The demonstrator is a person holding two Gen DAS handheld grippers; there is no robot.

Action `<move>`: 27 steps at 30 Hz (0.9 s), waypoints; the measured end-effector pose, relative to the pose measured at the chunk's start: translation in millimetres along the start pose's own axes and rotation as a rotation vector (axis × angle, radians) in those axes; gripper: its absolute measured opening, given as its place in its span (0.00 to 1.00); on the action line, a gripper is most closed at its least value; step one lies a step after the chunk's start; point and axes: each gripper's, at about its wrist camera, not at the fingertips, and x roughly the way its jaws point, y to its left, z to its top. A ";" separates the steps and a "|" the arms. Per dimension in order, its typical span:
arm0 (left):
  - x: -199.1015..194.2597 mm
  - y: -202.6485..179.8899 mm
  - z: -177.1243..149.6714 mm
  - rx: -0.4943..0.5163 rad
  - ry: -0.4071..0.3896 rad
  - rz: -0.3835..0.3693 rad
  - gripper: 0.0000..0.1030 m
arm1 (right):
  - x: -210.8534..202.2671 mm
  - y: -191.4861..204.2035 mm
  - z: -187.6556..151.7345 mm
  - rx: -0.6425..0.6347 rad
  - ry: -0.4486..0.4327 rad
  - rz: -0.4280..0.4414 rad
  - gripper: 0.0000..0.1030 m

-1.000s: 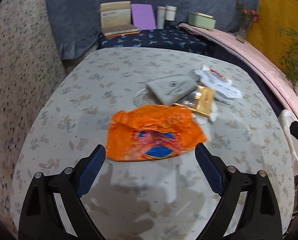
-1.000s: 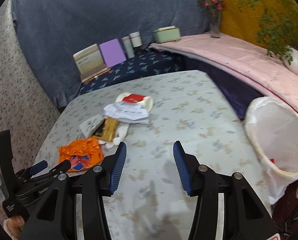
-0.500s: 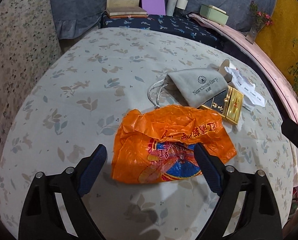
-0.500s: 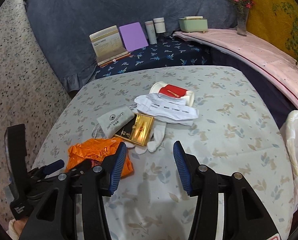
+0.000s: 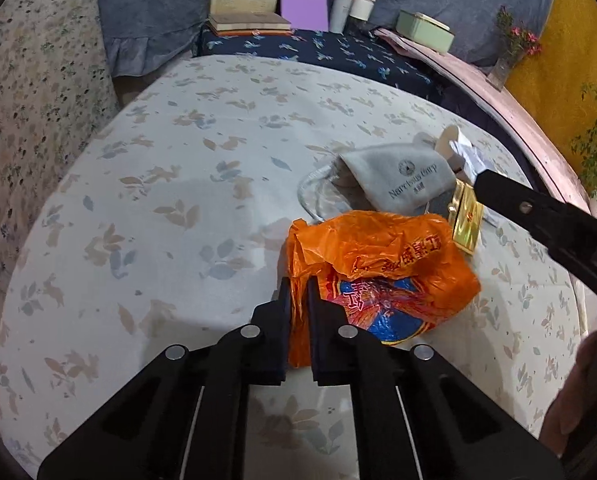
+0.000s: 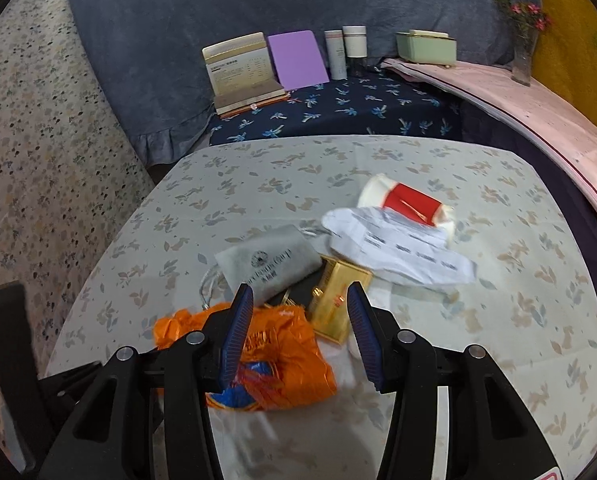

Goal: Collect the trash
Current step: 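Grasp the orange bag with the left tool while the right tool grasps the grey pouch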

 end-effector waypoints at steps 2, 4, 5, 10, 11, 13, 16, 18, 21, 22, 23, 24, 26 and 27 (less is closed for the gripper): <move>-4.8 8.9 4.1 -0.028 -0.006 0.004 0.06 | 7.9 5.7 5.7 -0.013 0.002 0.005 0.47; -9.2 17.1 8.2 -0.043 -0.019 0.021 0.06 | 16.7 10.1 11.4 -0.027 0.009 0.010 0.47; -10.8 20.6 9.8 -0.050 -0.024 0.027 0.06 | 21.8 12.2 14.9 -0.034 0.012 0.010 0.47; -12.1 36.6 16.4 -0.074 -0.025 0.042 0.06 | 48.2 15.7 28.2 -0.051 0.040 0.004 0.47; -10.6 38.2 16.8 -0.073 -0.022 0.048 0.06 | 54.1 15.7 29.2 -0.049 0.051 0.007 0.47; -7.7 41.6 17.1 -0.078 -0.014 0.048 0.06 | 64.5 16.7 27.8 -0.049 0.074 0.014 0.47; -2.5 45.7 16.1 -0.086 0.001 0.049 0.06 | 74.9 21.5 22.6 -0.066 0.098 0.022 0.35; -0.4 47.6 15.4 -0.088 0.006 0.051 0.06 | 77.4 25.9 19.0 -0.087 0.106 0.025 0.19; -0.6 47.8 14.9 -0.089 0.006 0.048 0.06 | 75.7 29.7 16.2 -0.096 0.100 0.037 0.06; -1.8 46.7 15.1 -0.087 0.005 0.047 0.06 | 72.5 30.1 16.0 -0.097 0.092 0.041 0.05; -3.1 45.0 15.4 -0.085 0.002 0.046 0.06 | 69.4 30.2 16.6 -0.095 0.085 0.046 0.05; -6.1 42.9 15.8 -0.082 -0.004 0.044 0.06 | 63.2 29.8 17.9 -0.090 0.074 0.056 0.04; -11.9 38.3 17.0 -0.077 -0.015 0.037 0.06 | 49.0 28.2 21.1 -0.080 0.045 0.069 0.04; -15.6 35.4 17.6 -0.074 -0.022 0.033 0.06 | 40.2 27.0 23.2 -0.075 0.028 0.074 0.04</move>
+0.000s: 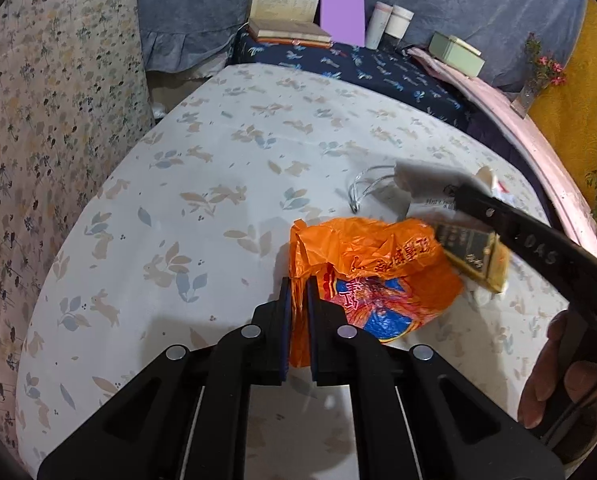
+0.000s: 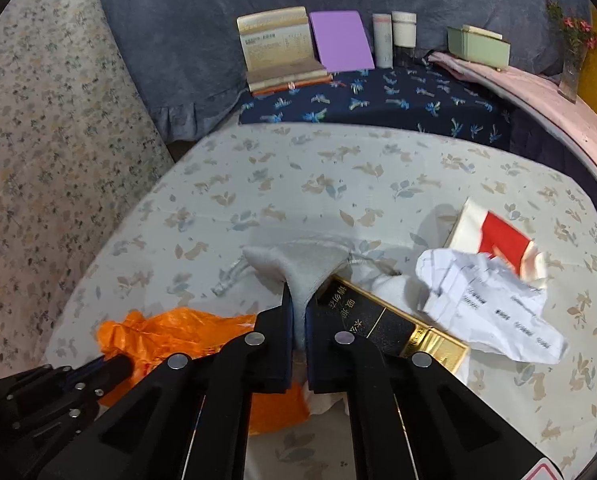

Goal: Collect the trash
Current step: 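Grasp the orange bag with the left tool while the right tool grasps the grey pouch, then carry the orange bag and grey pouch to the wastebasket and open both tools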

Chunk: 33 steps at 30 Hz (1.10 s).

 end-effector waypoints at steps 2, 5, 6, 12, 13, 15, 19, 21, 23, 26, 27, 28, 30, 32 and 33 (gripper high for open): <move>-8.1 -6.7 0.8 0.010 -0.015 -0.008 0.06 | -17.9 -2.3 3.3 0.009 -0.035 0.003 0.04; -21.0 -18.9 0.9 0.028 -0.036 -0.025 0.06 | -45.2 -9.7 8.0 0.024 -0.081 -0.002 0.04; -27.4 -25.6 0.7 0.039 -0.045 -0.034 0.06 | -55.7 -14.0 8.3 0.033 -0.097 -0.007 0.04; -58.4 -64.7 -0.5 0.100 -0.088 -0.083 0.06 | -110.5 -48.4 5.8 0.100 -0.172 -0.051 0.04; -63.2 -72.1 -1.7 0.112 -0.095 -0.093 0.05 | -118.2 -54.9 3.9 0.111 -0.181 -0.058 0.04; -72.4 -89.0 -4.0 0.137 -0.106 -0.115 0.05 | -137.2 -71.8 -1.5 0.140 -0.201 -0.080 0.04; -85.7 -125.3 -10.0 0.191 -0.119 -0.153 0.05 | -171.6 -106.6 -16.0 0.192 -0.235 -0.129 0.04; -90.2 -145.5 -13.6 0.222 -0.122 -0.174 0.05 | -186.4 -125.1 -24.4 0.220 -0.247 -0.155 0.04; -94.1 -167.6 -18.4 0.255 -0.122 -0.197 0.06 | -200.4 -143.4 -32.4 0.247 -0.259 -0.180 0.04; -97.8 -199.0 -26.0 0.305 -0.122 -0.229 0.05 | -221.7 -170.5 -46.8 0.290 -0.277 -0.220 0.04; -98.2 -209.5 -28.3 0.322 -0.121 -0.238 0.05 | -228.2 -178.4 -51.9 0.301 -0.281 -0.234 0.04; -98.4 -218.1 -30.9 0.335 -0.119 -0.246 0.05 | -235.7 -188.3 -58.0 0.315 -0.285 -0.251 0.04; -98.8 -240.2 -36.9 0.367 -0.113 -0.269 0.05 | -246.1 -203.5 -67.6 0.335 -0.291 -0.276 0.04; -99.3 -260.2 -43.0 0.400 -0.109 -0.286 0.05 | -257.2 -219.8 -78.5 0.360 -0.296 -0.307 0.04; -99.2 -269.8 -45.8 0.415 -0.107 -0.294 0.05 | -260.7 -225.7 -82.5 0.370 -0.297 -0.318 0.04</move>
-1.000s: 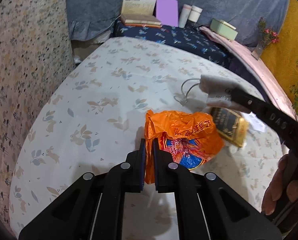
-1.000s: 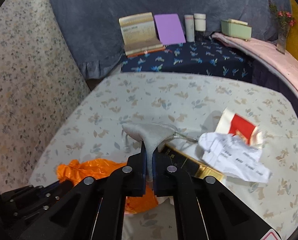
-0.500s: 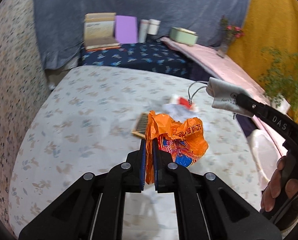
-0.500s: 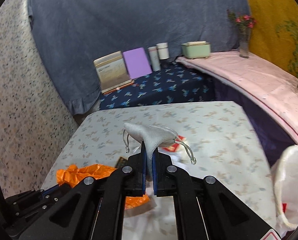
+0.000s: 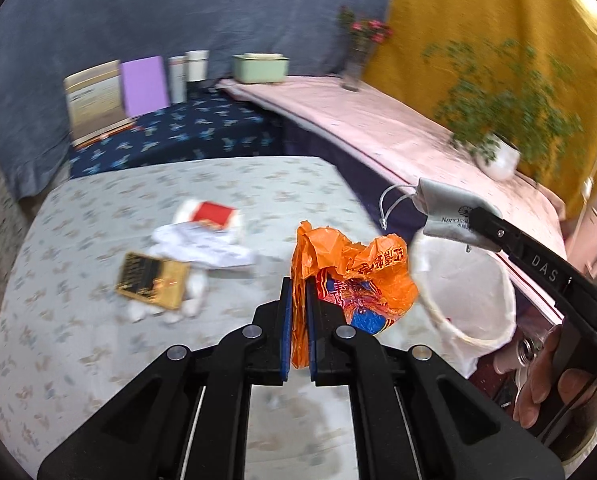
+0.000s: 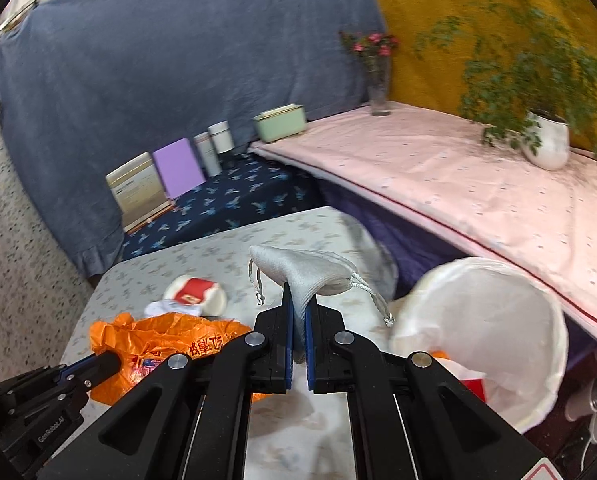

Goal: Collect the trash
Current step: 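Carry the orange bag and grey pouch to the wastebasket and open both tools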

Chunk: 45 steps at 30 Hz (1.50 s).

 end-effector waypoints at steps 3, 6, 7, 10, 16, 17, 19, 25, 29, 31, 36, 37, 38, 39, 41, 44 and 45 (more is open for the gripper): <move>8.9 -24.4 3.0 0.038 0.008 -0.025 0.06 | -9.2 -31.3 -3.0 0.037 -0.007 -0.039 0.04; 18.8 -48.5 6.5 0.073 0.019 -0.049 0.06 | -15.5 -53.8 -6.8 0.065 -0.013 -0.073 0.04; 21.7 -56.2 7.3 0.086 0.022 -0.056 0.06 | -18.4 -62.1 -8.8 0.076 -0.015 -0.087 0.04; 28.7 -78.6 9.2 0.118 0.026 -0.074 0.06 | -24.0 -83.3 -14.2 0.105 -0.015 -0.118 0.04; 44.2 -114.3 13.5 0.155 0.039 -0.111 0.06 | -28.5 -119.1 -24.9 0.145 -0.001 -0.164 0.04; 46.2 -118.7 13.4 0.161 0.041 -0.116 0.06 | -29.4 -124.1 -26.1 0.152 0.000 -0.171 0.04; 51.1 -130.2 14.0 0.174 0.045 -0.128 0.06 | -31.0 -133.5 -28.3 0.167 0.000 -0.181 0.04; 68.5 -158.7 13.5 0.205 0.064 -0.157 0.06 | -33.1 -155.0 -34.1 0.199 0.007 -0.207 0.04; 80.6 -173.4 13.5 0.220 0.080 -0.164 0.06 | -30.8 -165.7 -36.4 0.213 0.018 -0.218 0.05; 86.9 -179.7 13.6 0.224 0.089 -0.166 0.06 | -29.9 -171.2 -38.0 0.222 0.021 -0.223 0.05; 99.1 -188.8 15.1 0.226 0.105 -0.179 0.06 | -27.3 -179.7 -38.9 0.233 0.025 -0.232 0.08; 101.0 -189.9 15.3 0.223 0.106 -0.184 0.08 | -27.1 -180.6 -38.6 0.235 0.022 -0.236 0.10; 102.3 -190.3 15.6 0.219 0.106 -0.188 0.09 | -27.6 -181.1 -38.5 0.239 0.017 -0.241 0.11; 103.8 -190.3 15.8 0.212 0.105 -0.190 0.10 | -27.3 -181.9 -37.9 0.243 0.015 -0.237 0.13; 106.4 -189.9 15.3 0.205 0.110 -0.184 0.26 | -27.9 -182.4 -37.3 0.250 0.004 -0.246 0.24; 106.9 -187.9 14.9 0.202 0.100 -0.177 0.36 | -29.3 -182.7 -35.3 0.254 -0.008 -0.249 0.32; 107.0 -187.4 15.0 0.205 0.097 -0.173 0.38 | -29.2 -182.1 -34.0 0.253 -0.009 -0.248 0.32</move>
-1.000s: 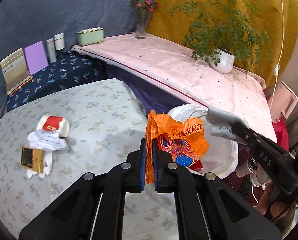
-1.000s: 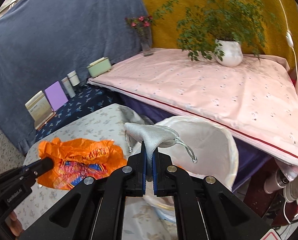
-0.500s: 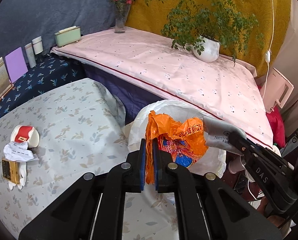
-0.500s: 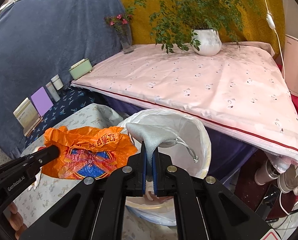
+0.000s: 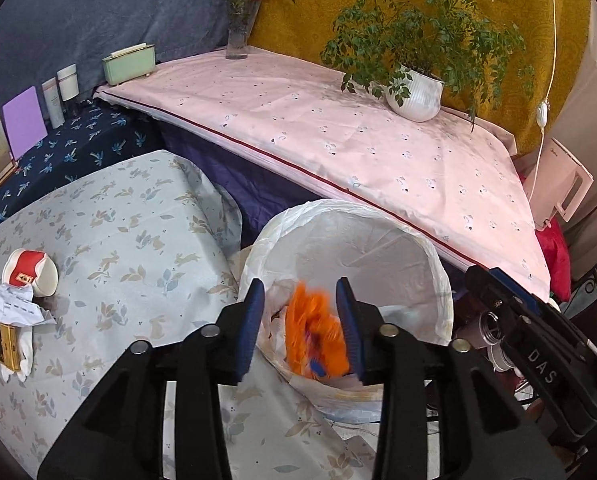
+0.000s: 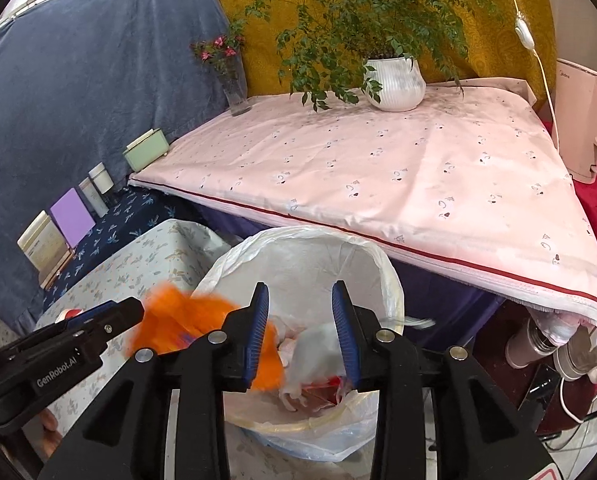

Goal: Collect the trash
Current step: 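Carry the orange bag and grey pouch to the wastebasket and open both tools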

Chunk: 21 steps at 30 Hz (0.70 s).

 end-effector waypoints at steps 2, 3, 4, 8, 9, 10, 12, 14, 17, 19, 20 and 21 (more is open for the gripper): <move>-0.7 1.9 0.0 -0.001 -0.005 0.008 0.44 | -0.3 1.2 0.9 -0.004 -0.002 0.001 0.32; -1.4 3.3 0.2 -0.002 -0.008 0.011 0.44 | -0.5 2.2 1.2 -0.007 -0.003 0.003 0.32; -1.9 4.9 0.2 -0.004 -0.009 0.014 0.45 | -0.7 4.0 1.6 -0.009 -0.004 0.004 0.32; -6.5 14.0 0.1 -0.021 -0.015 0.022 0.49 | -2.3 12.4 2.9 -0.020 -0.007 0.013 0.33; -8.3 17.4 -0.1 -0.028 -0.018 0.028 0.50 | -2.9 15.2 3.2 -0.023 -0.007 0.017 0.33; -10.2 20.7 -0.8 -0.035 -0.021 0.032 0.52 | -3.4 17.5 3.5 -0.026 -0.009 0.019 0.34; -14.3 28.4 -2.1 -0.051 -0.029 0.042 0.56 | -4.7 23.3 3.5 -0.035 -0.013 0.023 0.37; -18.3 36.6 -3.5 -0.067 -0.035 0.055 0.58 | -5.9 31.0 3.4 -0.043 -0.017 0.029 0.39; -25.0 51.8 -7.3 -0.093 -0.041 0.080 0.65 | -6.6 42.6 2.7 -0.060 -0.015 0.043 0.39; -30.4 65.5 -11.4 -0.116 -0.049 0.105 0.70 | -6.8 51.7 1.7 -0.074 -0.012 0.054 0.40; -32.8 71.7 -13.0 -0.126 -0.052 0.114 0.74 | -7.0 57.4 0.9 -0.081 -0.011 0.062 0.40; -35.6 79.1 -15.2 -0.139 -0.055 0.126 0.75 | -7.3 62.3 -0.1 -0.087 -0.010 0.068 0.40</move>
